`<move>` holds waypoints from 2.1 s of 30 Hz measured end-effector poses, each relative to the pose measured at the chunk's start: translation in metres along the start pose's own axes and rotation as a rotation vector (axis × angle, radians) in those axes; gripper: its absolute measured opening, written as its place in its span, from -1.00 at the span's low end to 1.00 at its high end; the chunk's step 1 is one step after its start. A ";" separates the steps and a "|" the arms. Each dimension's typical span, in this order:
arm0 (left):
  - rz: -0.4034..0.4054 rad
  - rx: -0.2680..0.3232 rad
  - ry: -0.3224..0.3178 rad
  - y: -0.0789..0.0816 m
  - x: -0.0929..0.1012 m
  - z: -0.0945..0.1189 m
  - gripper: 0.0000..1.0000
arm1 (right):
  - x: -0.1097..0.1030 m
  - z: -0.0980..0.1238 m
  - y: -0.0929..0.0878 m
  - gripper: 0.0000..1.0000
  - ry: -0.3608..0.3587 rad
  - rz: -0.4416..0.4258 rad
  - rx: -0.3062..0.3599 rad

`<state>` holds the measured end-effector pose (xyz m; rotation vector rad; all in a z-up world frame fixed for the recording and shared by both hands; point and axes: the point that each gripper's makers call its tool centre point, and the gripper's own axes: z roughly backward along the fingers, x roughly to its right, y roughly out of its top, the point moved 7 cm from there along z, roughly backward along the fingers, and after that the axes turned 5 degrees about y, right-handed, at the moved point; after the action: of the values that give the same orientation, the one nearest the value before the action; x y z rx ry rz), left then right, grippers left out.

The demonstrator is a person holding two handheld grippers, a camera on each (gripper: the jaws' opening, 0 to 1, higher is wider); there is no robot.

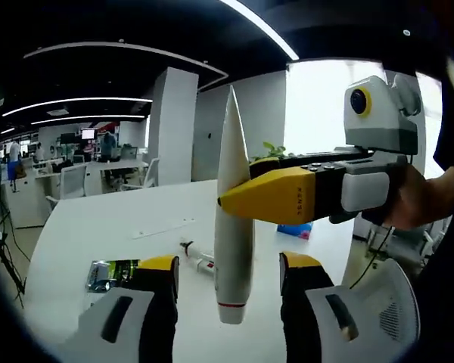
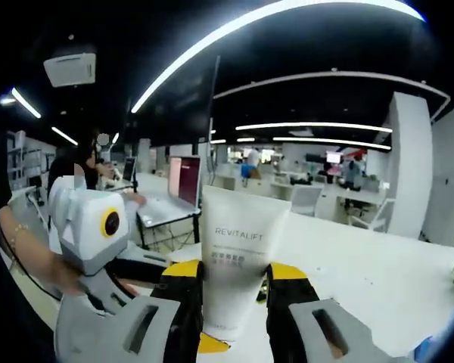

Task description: Arrange the skincare products in the storage area until every visible bottle or jar stands upright without overlapping.

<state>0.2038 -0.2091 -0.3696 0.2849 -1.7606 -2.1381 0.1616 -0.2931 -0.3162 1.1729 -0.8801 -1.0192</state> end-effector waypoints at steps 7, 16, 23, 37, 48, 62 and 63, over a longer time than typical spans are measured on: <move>-0.002 0.015 -0.021 0.006 0.011 -0.005 -0.13 | -0.001 0.006 0.002 -0.52 -0.019 -0.015 0.014; -0.008 0.015 -0.031 0.007 0.019 -0.009 -0.37 | -0.004 0.010 0.004 -0.52 -0.027 -0.014 0.022; -0.017 0.014 -0.033 0.008 0.015 -0.008 -0.65 | -0.005 0.012 0.008 -0.52 -0.026 0.005 0.025; 0.066 0.020 -0.153 0.013 0.018 -0.005 -0.73 | -0.002 0.020 0.013 -0.47 0.069 0.007 0.066; 0.054 0.041 -0.344 0.027 0.028 0.010 -0.73 | 0.015 0.036 0.018 -0.24 0.302 -0.217 0.160; 0.021 0.027 -0.604 0.052 0.046 0.013 -0.73 | 0.018 0.046 0.041 -0.43 0.628 -0.216 0.129; 0.023 0.028 -0.617 0.053 0.047 0.013 -0.73 | 0.018 0.046 0.041 -0.49 0.641 -0.212 0.117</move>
<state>0.1634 -0.2249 -0.3123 -0.4371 -2.0846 -2.3431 0.1307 -0.3206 -0.2671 1.5928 -0.3130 -0.6879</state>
